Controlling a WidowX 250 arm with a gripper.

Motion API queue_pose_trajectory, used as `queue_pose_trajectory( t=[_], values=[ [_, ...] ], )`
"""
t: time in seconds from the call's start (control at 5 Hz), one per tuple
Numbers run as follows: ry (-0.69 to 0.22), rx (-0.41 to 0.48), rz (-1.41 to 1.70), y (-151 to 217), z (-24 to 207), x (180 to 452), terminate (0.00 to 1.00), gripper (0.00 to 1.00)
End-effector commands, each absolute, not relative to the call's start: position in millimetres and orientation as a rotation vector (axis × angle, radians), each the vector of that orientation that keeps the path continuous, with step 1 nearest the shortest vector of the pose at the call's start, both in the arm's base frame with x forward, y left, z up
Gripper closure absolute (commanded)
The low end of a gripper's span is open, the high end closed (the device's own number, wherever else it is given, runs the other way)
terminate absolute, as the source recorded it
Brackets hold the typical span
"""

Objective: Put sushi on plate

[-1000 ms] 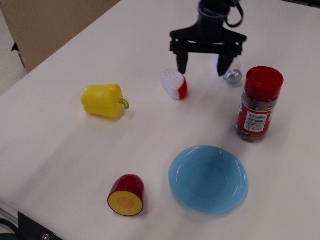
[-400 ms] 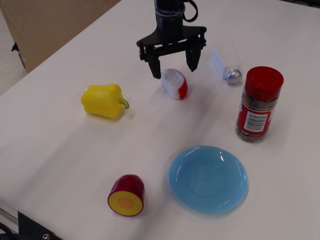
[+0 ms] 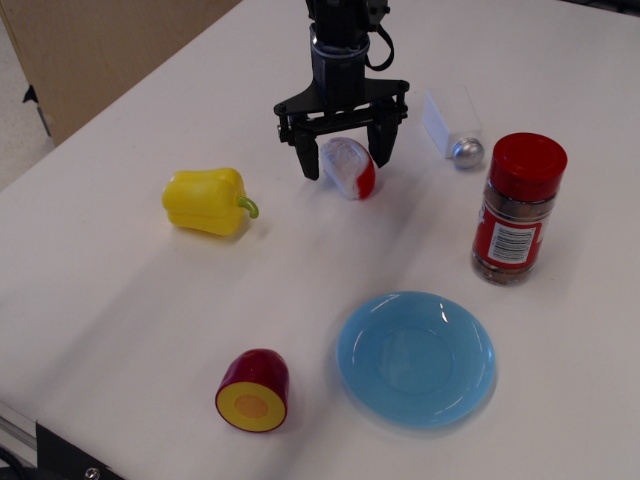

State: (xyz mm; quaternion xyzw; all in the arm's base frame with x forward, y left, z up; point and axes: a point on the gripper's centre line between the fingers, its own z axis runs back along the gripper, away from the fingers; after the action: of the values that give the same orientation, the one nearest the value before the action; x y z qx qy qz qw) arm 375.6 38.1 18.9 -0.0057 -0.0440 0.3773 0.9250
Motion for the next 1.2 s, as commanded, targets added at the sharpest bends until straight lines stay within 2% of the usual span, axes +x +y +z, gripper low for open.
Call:
queue_pose_trajectory(
  t=[0.0,0.2,0.4,0.6,1.0],
  values=[
    [-0.142,-0.027,0.732,38.4,29.8,381.8,0.00,1.00],
    [-0.145,-0.046,0.708,32.8,36.6,375.7,0.00,1.00],
    [-0.126,0.005,0.620,24.0,41.9,368.1,0.00,1.00],
    [-0.142,-0.017,0.576,11.6,57.0,351.6,0.00,1.00],
    [-0.134,-0.036,0.491,-22.0,74.6,295.8,0.00,1.00]
  ],
)
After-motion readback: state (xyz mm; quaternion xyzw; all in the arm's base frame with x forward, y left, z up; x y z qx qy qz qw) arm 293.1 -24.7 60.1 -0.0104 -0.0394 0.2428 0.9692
